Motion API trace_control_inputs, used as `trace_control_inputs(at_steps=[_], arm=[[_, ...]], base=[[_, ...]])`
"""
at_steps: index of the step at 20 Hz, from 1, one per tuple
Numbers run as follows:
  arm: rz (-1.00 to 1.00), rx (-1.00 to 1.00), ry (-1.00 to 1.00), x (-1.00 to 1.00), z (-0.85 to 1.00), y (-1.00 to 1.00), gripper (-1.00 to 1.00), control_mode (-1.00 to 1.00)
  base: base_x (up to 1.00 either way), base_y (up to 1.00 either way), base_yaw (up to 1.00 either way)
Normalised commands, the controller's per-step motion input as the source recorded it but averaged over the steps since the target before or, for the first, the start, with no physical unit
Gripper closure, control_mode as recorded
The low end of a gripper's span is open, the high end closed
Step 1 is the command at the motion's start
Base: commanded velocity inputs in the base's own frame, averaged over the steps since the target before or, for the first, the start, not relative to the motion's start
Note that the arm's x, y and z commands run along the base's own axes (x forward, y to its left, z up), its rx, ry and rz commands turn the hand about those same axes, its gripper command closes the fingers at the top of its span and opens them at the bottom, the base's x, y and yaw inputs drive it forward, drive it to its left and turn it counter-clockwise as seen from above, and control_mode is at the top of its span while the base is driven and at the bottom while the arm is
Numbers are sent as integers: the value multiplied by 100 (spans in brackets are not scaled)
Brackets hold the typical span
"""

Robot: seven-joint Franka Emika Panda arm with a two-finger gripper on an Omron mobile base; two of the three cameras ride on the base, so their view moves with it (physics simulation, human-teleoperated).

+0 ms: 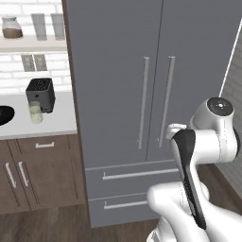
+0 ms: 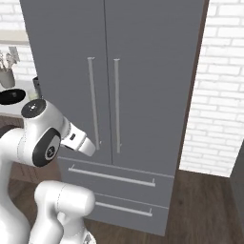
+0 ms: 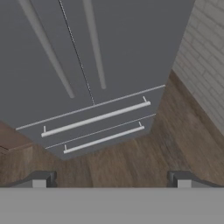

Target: Grab a lemon wedge from the fridge and one ice cube from the ice bowl, and put them in the glass of lemonade.

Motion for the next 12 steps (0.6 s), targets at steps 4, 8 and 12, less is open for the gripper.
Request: trace_control_inputs(at_steps=[4, 8, 12], arm=[[0, 0, 0, 0, 0, 0, -100, 100], [0, 0, 0, 0, 0, 0, -100, 100], [0, 0, 0, 0, 0, 0, -100, 100]], base=[[0, 0, 0], [0, 0, 0], [0, 0, 0]])
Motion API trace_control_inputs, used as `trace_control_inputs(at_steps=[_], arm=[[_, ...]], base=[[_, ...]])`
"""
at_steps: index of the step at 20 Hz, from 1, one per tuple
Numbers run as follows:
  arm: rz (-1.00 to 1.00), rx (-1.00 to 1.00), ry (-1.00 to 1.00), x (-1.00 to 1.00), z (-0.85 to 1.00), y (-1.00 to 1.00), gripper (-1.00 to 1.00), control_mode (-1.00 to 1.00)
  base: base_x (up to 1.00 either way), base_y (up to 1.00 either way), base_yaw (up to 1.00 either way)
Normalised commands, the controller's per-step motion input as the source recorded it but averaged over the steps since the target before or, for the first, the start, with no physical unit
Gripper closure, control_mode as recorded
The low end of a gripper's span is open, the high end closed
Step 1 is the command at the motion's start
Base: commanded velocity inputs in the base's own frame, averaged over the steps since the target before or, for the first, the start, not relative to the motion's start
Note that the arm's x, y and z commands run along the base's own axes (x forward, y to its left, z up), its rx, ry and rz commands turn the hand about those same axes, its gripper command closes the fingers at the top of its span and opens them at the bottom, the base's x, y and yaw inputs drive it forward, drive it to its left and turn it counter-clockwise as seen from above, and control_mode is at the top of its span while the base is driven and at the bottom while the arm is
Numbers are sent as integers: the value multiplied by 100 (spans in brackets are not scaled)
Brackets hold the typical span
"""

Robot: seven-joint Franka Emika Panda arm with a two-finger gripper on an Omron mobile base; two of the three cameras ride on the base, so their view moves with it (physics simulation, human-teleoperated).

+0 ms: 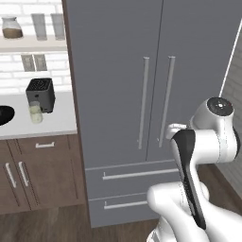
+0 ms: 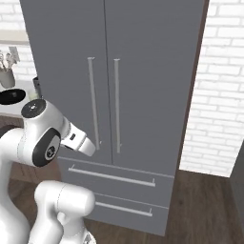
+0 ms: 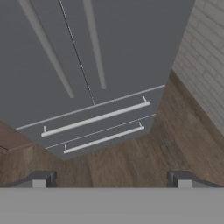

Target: Grab a lemon wedge from the fridge and one ice cube from the ice bowl, and put them in the glass of lemonade.

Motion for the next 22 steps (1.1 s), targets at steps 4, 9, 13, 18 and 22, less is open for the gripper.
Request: trace_control_inputs(at_steps=[4, 9, 13, 18, 22], arm=[[0, 0, 0, 0, 0, 0, -100, 100], [0, 0, 0, 0, 0, 0, -100, 100], [0, 0, 0, 0, 0, 0, -100, 100], [0, 0, 0, 0, 0, 0, -100, 100], [0, 0, 0, 0, 0, 0, -100, 100]], base=[[6, 0, 3], [11, 0, 3], [54, -3, 4], [9, 0, 3], [-27, 0, 6]])
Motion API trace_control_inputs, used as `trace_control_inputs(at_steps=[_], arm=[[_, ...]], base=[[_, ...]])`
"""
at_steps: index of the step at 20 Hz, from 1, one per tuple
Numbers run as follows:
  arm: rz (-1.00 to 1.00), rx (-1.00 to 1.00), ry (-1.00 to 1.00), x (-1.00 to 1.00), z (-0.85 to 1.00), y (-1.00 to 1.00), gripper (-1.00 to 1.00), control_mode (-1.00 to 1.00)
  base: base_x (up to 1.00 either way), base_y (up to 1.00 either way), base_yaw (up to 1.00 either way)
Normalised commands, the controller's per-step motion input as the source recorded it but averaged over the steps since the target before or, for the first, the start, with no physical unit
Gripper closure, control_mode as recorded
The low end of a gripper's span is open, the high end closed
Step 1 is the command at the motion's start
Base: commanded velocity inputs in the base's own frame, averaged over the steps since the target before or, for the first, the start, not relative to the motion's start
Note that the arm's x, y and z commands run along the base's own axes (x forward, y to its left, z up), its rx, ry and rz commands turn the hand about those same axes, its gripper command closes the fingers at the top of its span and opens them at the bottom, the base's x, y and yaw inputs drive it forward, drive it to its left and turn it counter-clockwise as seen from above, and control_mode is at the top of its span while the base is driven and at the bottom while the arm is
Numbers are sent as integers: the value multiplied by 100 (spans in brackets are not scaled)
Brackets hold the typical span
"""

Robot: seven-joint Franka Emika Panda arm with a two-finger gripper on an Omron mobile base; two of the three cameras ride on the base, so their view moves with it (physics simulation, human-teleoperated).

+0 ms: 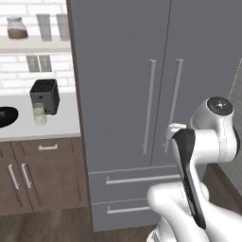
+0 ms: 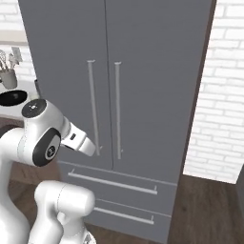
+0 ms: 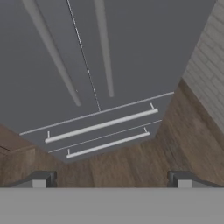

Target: Grab a lemon wedge from the fridge and one ice cube from the ice bowl, and put them in the glass of lemonade.

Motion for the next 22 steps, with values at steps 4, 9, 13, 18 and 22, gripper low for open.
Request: trace_control_inputs(at_steps=[4, 9, 13, 18, 22], arm=[[0, 0, 0, 0, 0, 0, -100, 100], [0, 0, 0, 0, 0, 0, -100, 100], [0, 0, 0, 0, 0, 0, -100, 100], [0, 0, 0, 0, 0, 0, -100, 100], [0, 0, 0, 0, 0, 0, -100, 100]], base=[[-24, 0, 7], [-62, 0, 5], [-54, -8, 0], [-5, 0, 0], [-1, -5, 0]])
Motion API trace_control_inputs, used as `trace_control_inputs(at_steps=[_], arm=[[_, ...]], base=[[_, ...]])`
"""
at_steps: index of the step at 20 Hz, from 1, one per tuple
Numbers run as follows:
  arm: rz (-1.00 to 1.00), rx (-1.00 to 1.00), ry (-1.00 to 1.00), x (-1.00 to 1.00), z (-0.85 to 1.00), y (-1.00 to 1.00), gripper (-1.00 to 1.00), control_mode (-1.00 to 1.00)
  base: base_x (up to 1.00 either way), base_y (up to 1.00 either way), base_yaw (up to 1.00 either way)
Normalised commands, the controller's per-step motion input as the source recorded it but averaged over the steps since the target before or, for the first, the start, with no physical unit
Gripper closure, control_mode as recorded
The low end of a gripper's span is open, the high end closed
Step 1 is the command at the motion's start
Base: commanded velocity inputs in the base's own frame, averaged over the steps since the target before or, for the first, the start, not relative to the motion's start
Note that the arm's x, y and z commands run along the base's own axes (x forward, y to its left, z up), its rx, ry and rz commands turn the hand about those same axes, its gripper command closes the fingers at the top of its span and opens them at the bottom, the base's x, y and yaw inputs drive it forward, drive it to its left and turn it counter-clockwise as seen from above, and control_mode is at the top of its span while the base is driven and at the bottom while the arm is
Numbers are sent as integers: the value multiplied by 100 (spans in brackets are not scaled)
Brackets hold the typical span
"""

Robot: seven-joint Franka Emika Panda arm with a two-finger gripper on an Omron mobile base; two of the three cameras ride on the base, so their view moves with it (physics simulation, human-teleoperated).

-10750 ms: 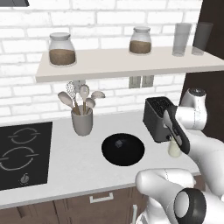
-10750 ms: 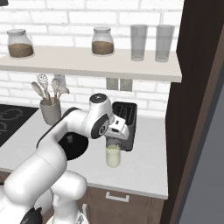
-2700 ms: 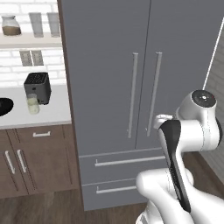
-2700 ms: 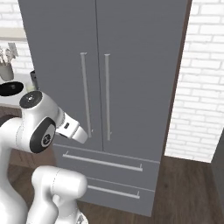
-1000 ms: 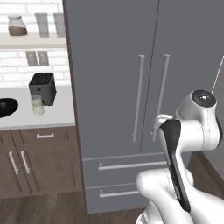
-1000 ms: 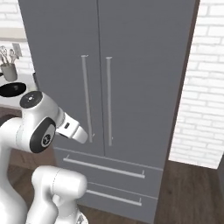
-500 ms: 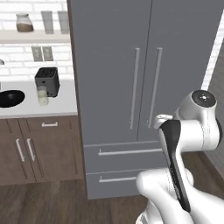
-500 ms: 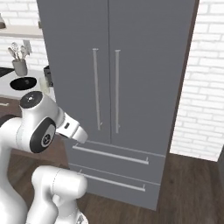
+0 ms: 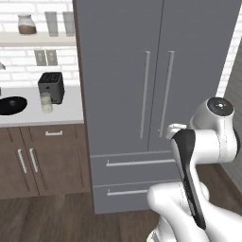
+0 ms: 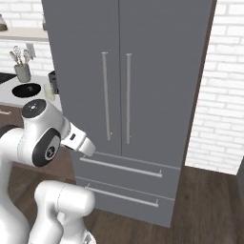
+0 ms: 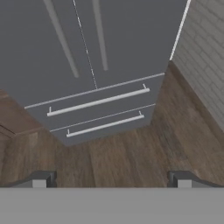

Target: Grab a lemon wedge from the fridge and one ice cube from the ice bowl, and put them in the glass of lemonade.

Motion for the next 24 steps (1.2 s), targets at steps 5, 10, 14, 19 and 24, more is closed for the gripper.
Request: trace_control_inputs(at_steps=[5, 10, 14, 19, 24], arm=[[0, 0, 0, 0, 0, 0, -100, 100], [0, 1, -10, 0, 0, 0, -100, -100], [0, 8, -29, 0, 2, -3, -100, -100], [0, 12, -35, 0, 13, -3, -100, -100], [0, 12, -27, 13, 30, 0, -100, -100]], base=[[0, -5, 0], [0, 0, 0], [0, 0, 0], [0, 0, 0], [0, 0, 0]])
